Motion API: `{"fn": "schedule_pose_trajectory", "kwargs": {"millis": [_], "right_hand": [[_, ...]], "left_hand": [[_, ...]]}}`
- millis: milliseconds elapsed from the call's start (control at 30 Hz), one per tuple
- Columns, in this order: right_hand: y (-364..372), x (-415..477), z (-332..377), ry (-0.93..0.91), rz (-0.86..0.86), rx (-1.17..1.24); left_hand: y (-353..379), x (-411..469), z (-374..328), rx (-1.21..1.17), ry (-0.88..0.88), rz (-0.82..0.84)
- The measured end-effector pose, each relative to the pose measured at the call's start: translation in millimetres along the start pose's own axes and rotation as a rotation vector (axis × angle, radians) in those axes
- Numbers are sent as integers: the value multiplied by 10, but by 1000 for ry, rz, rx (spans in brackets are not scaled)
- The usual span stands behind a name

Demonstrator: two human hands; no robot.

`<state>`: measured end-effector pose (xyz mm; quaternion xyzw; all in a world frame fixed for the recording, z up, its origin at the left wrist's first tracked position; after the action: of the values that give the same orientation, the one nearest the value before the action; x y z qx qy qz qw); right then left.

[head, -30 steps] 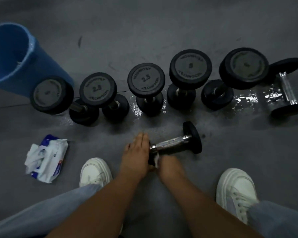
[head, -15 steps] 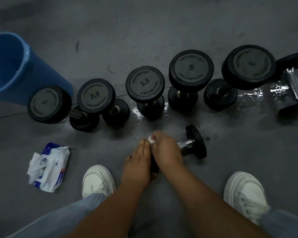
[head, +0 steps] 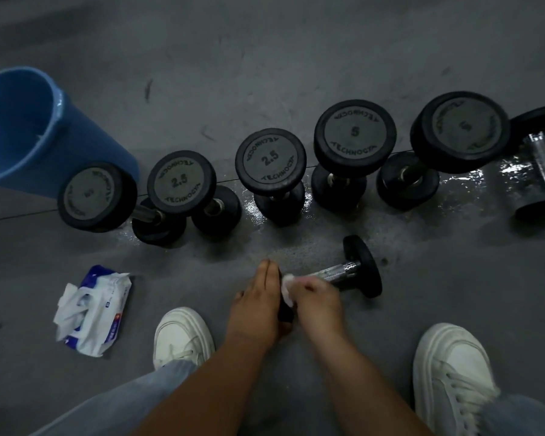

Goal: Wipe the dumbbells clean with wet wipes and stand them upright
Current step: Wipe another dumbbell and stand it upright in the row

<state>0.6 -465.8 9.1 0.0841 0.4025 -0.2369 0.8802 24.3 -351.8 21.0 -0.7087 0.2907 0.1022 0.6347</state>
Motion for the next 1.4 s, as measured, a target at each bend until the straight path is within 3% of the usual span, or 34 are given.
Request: {"fn": "schedule_pose_trajectory", "kwargs": {"millis": [67, 133, 267, 300, 433, 533, 667, 800, 933, 1067, 1167, 1267, 1333, 1400], "right_hand": [[177, -45, 288, -280, -6, -179], [311, -55, 469, -405, -30, -418], [29, 7, 111, -250, 100, -942], [-96, -47, -38, -192, 139, -969], [-133, -166, 22, -321, 13, -540], [101, -65, 271, -414, 24, -686], [26, -79, 261, -266, 106, -1007], [40, -168, 250, -369, 59, -792], [13, -152, 175, -143, 113, -924], [62, -96, 39, 96, 197, -774], [102, 2, -46, 181, 272, -800], [68, 45, -87, 147, 326, -662], [55, 32, -110, 62, 268, -566], [62, -24, -13, -52, 185, -639]], "left_hand": [[-43, -16, -17, -34, 13, -22], [-78, -30, -36, -46, 21, -32], [-53, 21, -8, -1, 3, 11], [-41, 22, -7, 14, -2, 24], [-15, 19, 3, 13, 8, 10], [-14, 8, -5, 7, 14, 16], [-24, 16, -10, 9, 15, 21], [-24, 20, 1, 1, 9, 18], [-54, -7, -23, 1, 21, 26], [-44, 26, -10, 17, 10, 16], [-2, 22, -7, 24, -4, 54], [9, 47, 3, 31, -19, 69], [-1, 60, 15, 12, -12, 73], [-23, 50, 6, 6, 0, 67]]}}
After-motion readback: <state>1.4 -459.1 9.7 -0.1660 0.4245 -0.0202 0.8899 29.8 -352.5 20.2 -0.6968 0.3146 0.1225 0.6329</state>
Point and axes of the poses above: each hand's wrist, its own x-axis towards the middle knuckle, its own y-axis out of the palm, z = x × y, the point moved 5 cm from there along x, towards the middle knuckle, and after that the axes turned 7 degrees about x, right-handed, at the moved point
